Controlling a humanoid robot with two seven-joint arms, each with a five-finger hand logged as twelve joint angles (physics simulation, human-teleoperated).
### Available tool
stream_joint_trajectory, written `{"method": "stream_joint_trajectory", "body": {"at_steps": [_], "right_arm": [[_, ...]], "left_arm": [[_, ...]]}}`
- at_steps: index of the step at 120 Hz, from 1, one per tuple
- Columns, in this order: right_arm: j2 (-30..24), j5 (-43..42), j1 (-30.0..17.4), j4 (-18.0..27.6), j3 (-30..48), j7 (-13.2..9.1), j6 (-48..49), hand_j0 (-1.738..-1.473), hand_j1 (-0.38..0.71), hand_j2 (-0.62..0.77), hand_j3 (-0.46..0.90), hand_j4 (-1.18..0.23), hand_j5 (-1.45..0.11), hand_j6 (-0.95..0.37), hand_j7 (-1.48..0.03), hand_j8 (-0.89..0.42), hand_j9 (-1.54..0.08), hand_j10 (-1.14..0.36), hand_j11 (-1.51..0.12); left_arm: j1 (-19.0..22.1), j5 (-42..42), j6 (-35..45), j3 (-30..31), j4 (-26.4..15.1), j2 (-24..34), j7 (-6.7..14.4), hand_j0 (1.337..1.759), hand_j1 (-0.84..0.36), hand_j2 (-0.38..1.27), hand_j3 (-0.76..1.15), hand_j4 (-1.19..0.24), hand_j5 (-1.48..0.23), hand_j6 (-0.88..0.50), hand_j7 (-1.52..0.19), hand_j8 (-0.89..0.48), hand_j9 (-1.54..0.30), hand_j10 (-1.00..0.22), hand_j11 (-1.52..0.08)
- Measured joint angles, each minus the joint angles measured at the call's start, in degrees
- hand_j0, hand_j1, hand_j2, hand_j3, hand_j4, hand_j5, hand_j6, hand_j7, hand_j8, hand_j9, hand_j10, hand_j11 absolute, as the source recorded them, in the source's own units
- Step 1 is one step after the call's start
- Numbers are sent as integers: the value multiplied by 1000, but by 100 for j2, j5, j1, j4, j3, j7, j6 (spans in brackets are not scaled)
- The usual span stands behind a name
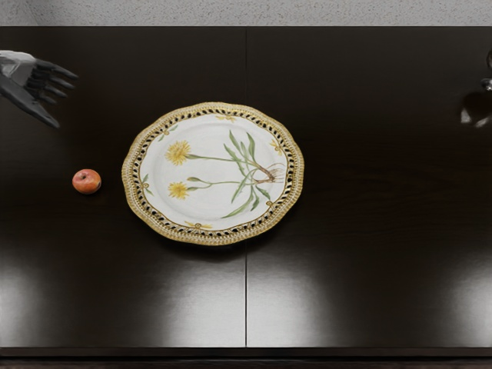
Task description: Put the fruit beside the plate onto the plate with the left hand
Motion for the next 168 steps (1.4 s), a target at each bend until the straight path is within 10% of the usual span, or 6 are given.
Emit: {"method": "stream_joint_trajectory", "body": {"at_steps": [38, 63, 83, 168], "right_arm": [[0, 1, -94, -10, -22, 7, 0, -1658, -311, -6, 0, -32, -41, -32, -41, -32, -41, -32, -41], [0, 0, -103, -11, -23, 7, 0, -1658, -311, -7, 0, -32, -42, -32, -42, -32, -42, -32, -42], [0, 1, -104, -11, -24, 7, 0, -1658, -311, -6, 0, -32, -41, -32, -41, -32, -41, -32, -41], [0, 0, -105, -11, -24, 7, 0, -1658, -311, -7, 0, -32, -42, -32, -42, -32, -42, -32, -42]], "left_arm": [[294, 420, 0, 6, -81, 104, -12, 1658, 53, 51, 0, -250, -323, -250, -322, -250, -322, -249, -322], [118, 1098, 1615, 731, -2447, 817, -34, 1658, 53, 51, 0, -251, -323, -252, -323, -251, -323, -250, -323], [-23, 1654, 3721, 1430, -3500, 675, -37, 1658, 54, 52, 0, -252, -323, -252, -323, -252, -323, -251, -323], [216, 2140, 6426, 2717, -4101, -137, -10, 1658, -76, 74, 0, -357, -463, -358, -462, -358, -462, -357, -462]]}}
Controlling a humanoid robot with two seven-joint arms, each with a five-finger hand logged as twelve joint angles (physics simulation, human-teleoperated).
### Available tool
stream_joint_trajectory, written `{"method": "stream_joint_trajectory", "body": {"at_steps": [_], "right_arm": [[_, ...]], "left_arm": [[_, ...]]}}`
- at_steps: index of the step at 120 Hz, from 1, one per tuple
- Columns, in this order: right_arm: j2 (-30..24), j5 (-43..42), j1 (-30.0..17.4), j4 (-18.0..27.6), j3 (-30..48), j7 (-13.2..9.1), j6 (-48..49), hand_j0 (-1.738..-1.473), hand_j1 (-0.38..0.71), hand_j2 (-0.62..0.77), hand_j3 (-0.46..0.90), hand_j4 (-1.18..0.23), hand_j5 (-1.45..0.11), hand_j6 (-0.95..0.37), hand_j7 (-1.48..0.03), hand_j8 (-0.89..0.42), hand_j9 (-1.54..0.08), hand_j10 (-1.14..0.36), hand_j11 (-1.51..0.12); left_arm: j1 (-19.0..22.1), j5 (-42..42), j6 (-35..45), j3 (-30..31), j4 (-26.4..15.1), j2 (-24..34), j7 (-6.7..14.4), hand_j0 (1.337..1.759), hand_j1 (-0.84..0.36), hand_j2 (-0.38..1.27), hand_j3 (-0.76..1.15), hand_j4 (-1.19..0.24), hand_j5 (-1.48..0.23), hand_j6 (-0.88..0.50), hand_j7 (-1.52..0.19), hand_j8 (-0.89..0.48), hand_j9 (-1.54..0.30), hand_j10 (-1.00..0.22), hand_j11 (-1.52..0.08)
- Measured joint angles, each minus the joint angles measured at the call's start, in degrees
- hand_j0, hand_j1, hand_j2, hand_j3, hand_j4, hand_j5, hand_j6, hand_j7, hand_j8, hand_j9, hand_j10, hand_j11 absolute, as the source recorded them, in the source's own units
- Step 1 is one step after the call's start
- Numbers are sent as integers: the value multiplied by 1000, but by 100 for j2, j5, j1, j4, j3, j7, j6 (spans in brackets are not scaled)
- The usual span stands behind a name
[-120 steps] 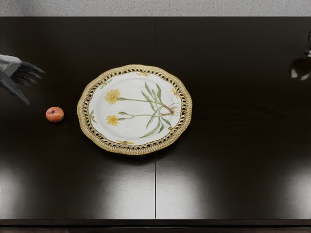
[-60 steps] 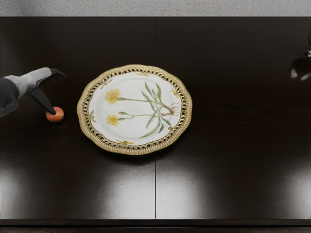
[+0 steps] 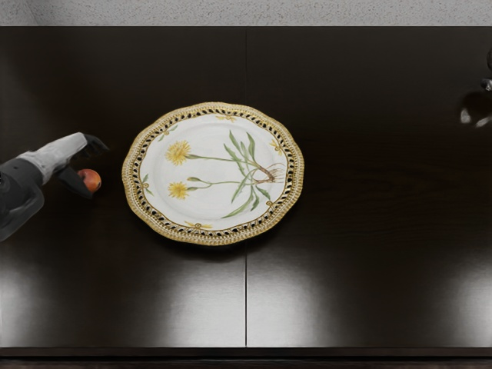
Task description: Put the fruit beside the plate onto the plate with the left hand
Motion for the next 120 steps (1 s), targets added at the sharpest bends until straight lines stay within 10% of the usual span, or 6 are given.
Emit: {"method": "stream_joint_trajectory", "body": {"at_steps": [120], "right_arm": [[0, 2, 0, 0, 0, 0, 0, -1658, -310, -7, 0, -32, -42, -32, -42, -32, -42, -32, -42]], "left_arm": [[315, 137, 365, 198, 248, -206, -2, 1654, -328, 325, 0, -689, -872, -572, -878, -450, -896, -581, -905]]}}
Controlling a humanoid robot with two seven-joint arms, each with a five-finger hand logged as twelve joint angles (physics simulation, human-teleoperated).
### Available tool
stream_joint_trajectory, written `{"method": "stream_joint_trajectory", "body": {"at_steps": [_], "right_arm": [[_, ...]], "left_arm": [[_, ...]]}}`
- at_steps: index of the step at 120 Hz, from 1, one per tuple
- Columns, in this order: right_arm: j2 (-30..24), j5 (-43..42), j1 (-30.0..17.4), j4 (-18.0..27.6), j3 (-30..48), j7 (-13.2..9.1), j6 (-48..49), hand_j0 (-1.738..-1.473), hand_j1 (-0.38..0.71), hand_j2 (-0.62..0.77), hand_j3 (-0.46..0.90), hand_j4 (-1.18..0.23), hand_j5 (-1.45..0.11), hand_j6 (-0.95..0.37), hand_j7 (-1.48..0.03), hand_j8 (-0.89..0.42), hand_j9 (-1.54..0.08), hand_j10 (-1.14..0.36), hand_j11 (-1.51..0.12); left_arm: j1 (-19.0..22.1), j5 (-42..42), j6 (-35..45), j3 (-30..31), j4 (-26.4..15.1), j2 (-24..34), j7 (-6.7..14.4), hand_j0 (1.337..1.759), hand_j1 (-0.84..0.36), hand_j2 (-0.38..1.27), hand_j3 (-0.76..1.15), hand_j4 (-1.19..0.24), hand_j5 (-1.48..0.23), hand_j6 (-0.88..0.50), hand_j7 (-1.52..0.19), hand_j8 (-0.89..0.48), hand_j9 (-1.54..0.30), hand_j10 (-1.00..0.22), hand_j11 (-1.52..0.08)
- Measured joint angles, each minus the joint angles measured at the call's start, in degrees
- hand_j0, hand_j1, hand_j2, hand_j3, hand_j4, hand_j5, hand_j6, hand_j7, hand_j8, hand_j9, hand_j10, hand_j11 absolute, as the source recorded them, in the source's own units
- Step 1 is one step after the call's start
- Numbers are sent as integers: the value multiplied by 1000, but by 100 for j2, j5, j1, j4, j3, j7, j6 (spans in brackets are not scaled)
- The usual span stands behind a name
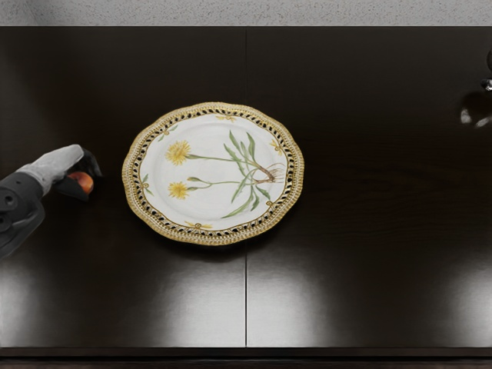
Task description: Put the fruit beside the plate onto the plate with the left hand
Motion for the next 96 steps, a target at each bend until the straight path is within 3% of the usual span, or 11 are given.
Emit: {"method": "stream_joint_trajectory", "body": {"at_steps": [42, 64, 96], "right_arm": [[0, -2, 0, 0, 0, 0, 0, -1658, -311, -7, 0, -32, -42, -32, -42, -32, -42, -32, -42], [0, -1, 0, 0, 0, 0, 0, -1658, -311, -6, 0, -32, -41, -32, -41, -32, -41, -32, -41], [0, -1, 0, 0, 0, 0, 0, -1658, -311, -6, 0, -32, -42, -32, -42, -32, -42, -32, -42]], "left_arm": [[-735, -43, -42, 22, -167, 107, 7, 1655, -319, 590, 0, -727, -1009, -614, -976, -489, -985, -636, -994], [-1088, -78, -87, 28, -191, -31, 6, 1655, -308, 602, 0, -731, -1038, -619, -994, -502, -999, -651, -1009], [-1215, -126, -96, 29, -188, -781, 4, 1655, -294, 559, 0, -729, -1083, -604, -1022, -486, -1026, -637, -1029]]}}
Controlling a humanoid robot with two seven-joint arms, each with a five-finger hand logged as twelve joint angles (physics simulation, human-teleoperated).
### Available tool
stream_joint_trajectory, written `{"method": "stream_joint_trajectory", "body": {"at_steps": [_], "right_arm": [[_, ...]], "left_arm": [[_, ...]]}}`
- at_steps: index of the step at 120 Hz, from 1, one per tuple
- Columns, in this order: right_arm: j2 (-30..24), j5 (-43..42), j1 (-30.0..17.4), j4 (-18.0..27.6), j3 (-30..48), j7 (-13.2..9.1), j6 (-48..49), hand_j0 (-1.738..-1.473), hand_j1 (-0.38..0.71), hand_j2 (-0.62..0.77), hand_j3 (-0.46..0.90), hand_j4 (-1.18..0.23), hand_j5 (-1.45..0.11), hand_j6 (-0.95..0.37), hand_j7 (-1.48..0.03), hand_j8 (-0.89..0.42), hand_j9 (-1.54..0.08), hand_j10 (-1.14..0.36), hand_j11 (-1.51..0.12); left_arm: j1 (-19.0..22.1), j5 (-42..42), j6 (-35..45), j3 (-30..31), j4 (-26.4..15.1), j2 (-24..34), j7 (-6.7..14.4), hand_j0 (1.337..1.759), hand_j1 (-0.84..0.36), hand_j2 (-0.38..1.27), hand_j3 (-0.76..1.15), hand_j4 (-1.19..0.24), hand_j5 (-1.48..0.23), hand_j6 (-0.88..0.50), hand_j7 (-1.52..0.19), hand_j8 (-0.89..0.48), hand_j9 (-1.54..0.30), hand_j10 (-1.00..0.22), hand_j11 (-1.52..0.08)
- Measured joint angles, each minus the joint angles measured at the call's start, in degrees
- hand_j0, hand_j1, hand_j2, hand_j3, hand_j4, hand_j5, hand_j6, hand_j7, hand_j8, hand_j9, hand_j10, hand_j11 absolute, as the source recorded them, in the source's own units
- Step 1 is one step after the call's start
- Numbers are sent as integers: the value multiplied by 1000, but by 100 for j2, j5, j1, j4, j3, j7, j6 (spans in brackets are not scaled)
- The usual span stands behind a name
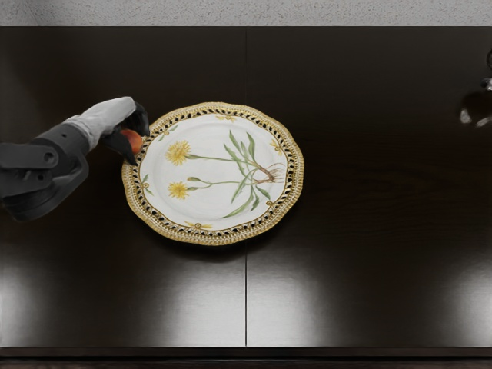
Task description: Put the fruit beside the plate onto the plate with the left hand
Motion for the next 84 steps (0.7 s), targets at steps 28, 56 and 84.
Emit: {"method": "stream_joint_trajectory", "body": {"at_steps": [28, 56, 84], "right_arm": [[0, 0, 0, 0, 0, 0, 0, -1658, -310, -7, 0, -32, -42, -32, -42, -32, -42, -32, -42], [0, -1, 0, 0, 0, 0, 0, -1658, -311, -6, 0, -32, -41, -32, -41, -32, -41, -32, -41], [0, -1, 0, 0, 0, 0, 0, -1658, -311, -7, 0, -32, -41, -32, -41, -32, -41, -32, -41]], "left_arm": [[-85, -151, 6, 0, 46, -541, 1, 1655, -307, 598, 0, -731, -1091, -599, -1028, -486, -1029, -638, -1034], [-151, -243, 22, 55, 134, -994, -3, 1655, -315, 644, 0, -738, -1082, -614, -1021, -492, -1025, -646, -1039], [50, -260, 39, 155, 235, -1255, 4, 1655, -266, 530, 0, -737, -1056, -627, -1014, -505, -1009, -656, -1028]]}}
